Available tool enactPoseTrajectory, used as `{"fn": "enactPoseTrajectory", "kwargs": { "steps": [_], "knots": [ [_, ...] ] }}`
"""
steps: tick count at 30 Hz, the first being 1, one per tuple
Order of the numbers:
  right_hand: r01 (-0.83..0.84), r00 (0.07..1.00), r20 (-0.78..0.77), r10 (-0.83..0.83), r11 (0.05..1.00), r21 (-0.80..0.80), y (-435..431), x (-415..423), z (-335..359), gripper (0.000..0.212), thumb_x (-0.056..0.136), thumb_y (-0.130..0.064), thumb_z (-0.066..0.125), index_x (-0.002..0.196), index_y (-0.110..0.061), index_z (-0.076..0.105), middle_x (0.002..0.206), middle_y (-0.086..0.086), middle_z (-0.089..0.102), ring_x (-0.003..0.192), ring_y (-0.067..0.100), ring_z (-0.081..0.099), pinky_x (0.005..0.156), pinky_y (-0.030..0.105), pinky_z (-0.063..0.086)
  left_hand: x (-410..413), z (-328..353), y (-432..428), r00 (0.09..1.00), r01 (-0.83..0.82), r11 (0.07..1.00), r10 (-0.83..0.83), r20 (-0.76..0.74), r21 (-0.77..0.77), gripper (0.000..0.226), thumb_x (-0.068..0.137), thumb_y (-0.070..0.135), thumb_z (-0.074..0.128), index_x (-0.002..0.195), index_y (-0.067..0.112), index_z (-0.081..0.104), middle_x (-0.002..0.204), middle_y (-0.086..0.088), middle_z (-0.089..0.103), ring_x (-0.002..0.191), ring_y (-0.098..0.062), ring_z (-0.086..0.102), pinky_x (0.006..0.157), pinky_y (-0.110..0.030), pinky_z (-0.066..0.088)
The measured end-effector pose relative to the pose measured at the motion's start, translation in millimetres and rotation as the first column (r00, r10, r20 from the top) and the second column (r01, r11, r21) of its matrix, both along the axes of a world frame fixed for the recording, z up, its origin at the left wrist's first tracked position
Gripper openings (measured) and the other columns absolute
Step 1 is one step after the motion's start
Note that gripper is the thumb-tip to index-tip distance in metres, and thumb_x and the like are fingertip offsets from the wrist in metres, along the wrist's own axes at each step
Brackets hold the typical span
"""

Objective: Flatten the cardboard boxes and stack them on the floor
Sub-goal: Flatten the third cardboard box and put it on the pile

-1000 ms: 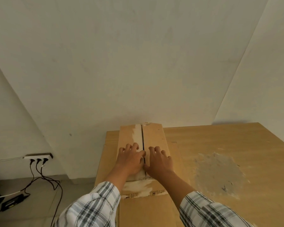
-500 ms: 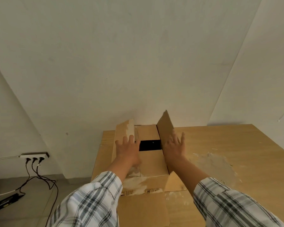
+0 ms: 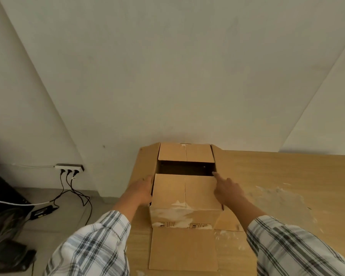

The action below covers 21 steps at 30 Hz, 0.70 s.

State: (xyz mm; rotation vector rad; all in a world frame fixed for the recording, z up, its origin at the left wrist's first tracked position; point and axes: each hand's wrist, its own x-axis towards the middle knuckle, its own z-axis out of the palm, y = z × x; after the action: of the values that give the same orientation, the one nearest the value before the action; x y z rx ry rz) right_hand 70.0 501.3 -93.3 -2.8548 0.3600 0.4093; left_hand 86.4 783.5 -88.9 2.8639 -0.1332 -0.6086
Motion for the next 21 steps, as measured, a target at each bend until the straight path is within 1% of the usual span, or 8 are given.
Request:
{"fn": "enactPoseTrajectory", "kwargs": {
  "steps": [2, 5, 8, 10, 13, 17, 19, 21],
  "knots": [
    [0.075, 0.997, -0.024, -0.072, 0.988, 0.133, 1.3, 6.8, -0.1, 0.051, 0.104, -0.038, 0.022, 0.155, -0.031, 0.02, 0.144, 0.021, 0.043, 0.131, 0.042, 0.041, 0.106, 0.049, 0.036, 3.0, -3.4, -2.8, 0.999, -0.05, 0.995, 0.051, 0.005, -0.089, 0.082, 0.094, 0.018, 0.059, 0.159, 0.025, 0.011, 0.148, -0.013, 0.047, 0.125, -0.033, 0.054, 0.098, -0.039, 0.048],
    [0.173, 0.985, -0.073, -0.157, 0.921, 0.348, 2.2, 16.2, 13.2, 0.06, 0.104, -0.049, 0.017, 0.152, -0.017, 0.03, 0.155, 0.017, 0.034, 0.146, 0.038, 0.019, 0.117, 0.053, 0.019, 12.9, 5.2, -5.5, 0.982, -0.186, 0.948, 0.173, -0.075, -0.258, 0.068, 0.098, 0.051, 0.047, 0.157, 0.03, 0.021, 0.153, -0.005, 0.044, 0.135, -0.034, 0.047, 0.104, -0.043, 0.041],
    [0.386, 0.92, -0.202, -0.337, 0.686, 0.617, -8.2, 25.1, 42.7, 0.061, 0.102, -0.051, 0.03, 0.148, -0.011, 0.037, 0.154, 0.016, 0.032, 0.142, 0.044, 0.024, 0.109, 0.062, 0.027, 22.7, 27.2, -7.0, 0.833, -0.547, 0.719, 0.414, -0.367, -0.43, 0.07, 0.098, 0.064, 0.024, 0.154, 0.023, 0.034, 0.158, -0.014, 0.035, 0.139, -0.042, 0.037, 0.105, -0.055, 0.042],
    [0.464, 0.885, -0.376, -0.275, 0.587, 0.663, -20.0, 22.2, 62.8, 0.054, 0.099, -0.055, 0.036, 0.129, -0.014, 0.055, 0.149, 0.014, 0.037, 0.136, 0.051, 0.028, 0.098, 0.075, 0.03, 23.7, 45.1, -3.4, 0.765, -0.64, 0.623, 0.462, -0.449, -0.449, 0.072, 0.099, 0.066, 0.019, 0.146, 0.019, 0.044, 0.153, -0.017, 0.039, 0.134, -0.048, 0.04, 0.098, -0.061, 0.048],
    [0.399, 0.86, -0.505, -0.067, 0.705, 0.586, -26.3, 14.2, 69.0, 0.058, 0.093, -0.056, 0.05, 0.137, -0.018, 0.05, 0.157, 0.014, 0.028, 0.138, 0.051, 0.024, 0.096, 0.08, 0.028, 22.1, 59.0, 0.8, 0.763, -0.631, 0.659, 0.433, -0.48, -0.409, 0.073, 0.092, 0.071, 0.04, 0.143, 0.02, 0.049, 0.154, -0.014, 0.038, 0.135, -0.049, 0.037, 0.093, -0.063, 0.051],
    [0.099, 0.814, -0.544, 0.206, 0.872, 0.479, -11.3, 2.8, 60.4, 0.076, 0.09, -0.048, 0.061, 0.154, -0.037, 0.021, 0.163, 0.01, 0.011, 0.145, 0.049, 0.012, 0.102, 0.073, 0.032, 8.9, 59.1, -16.0, 0.876, -0.251, 0.96, 0.172, -0.45, -0.122, 0.101, 0.083, 0.06, 0.067, 0.16, 0.024, 0.013, 0.166, -0.013, 0.012, 0.148, -0.041, 0.022, 0.109, -0.054, 0.038],
    [-0.189, 0.798, -0.514, 0.315, 0.94, 0.283, -0.8, -5.8, 52.9, 0.095, 0.085, -0.056, 0.065, 0.157, -0.033, 0.008, 0.165, 0.008, 0.0, 0.148, 0.041, 0.005, 0.114, 0.063, 0.022, 3.1, 47.1, -26.0, 0.913, -0.082, 0.996, 0.084, -0.398, 0.02, 0.113, 0.079, 0.059, 0.073, 0.16, 0.022, 0.004, 0.167, -0.012, 0.005, 0.151, -0.038, 0.015, 0.116, -0.05, 0.03],
    [-0.281, 0.825, -0.482, 0.294, 0.954, 0.1, 11.9, -13.1, 31.9, 0.114, 0.075, -0.066, 0.069, 0.157, -0.029, 0.0, 0.162, 0.012, -0.018, 0.149, 0.04, -0.006, 0.119, 0.059, 0.009, 1.3, 27.8, -32.1, 0.934, -0.037, 0.987, 0.089, -0.346, 0.154, 0.13, 0.067, 0.068, 0.078, 0.16, 0.024, 0.0, 0.166, -0.015, -0.005, 0.152, -0.04, 0.006, 0.12, -0.051, 0.025]
  ]
}}
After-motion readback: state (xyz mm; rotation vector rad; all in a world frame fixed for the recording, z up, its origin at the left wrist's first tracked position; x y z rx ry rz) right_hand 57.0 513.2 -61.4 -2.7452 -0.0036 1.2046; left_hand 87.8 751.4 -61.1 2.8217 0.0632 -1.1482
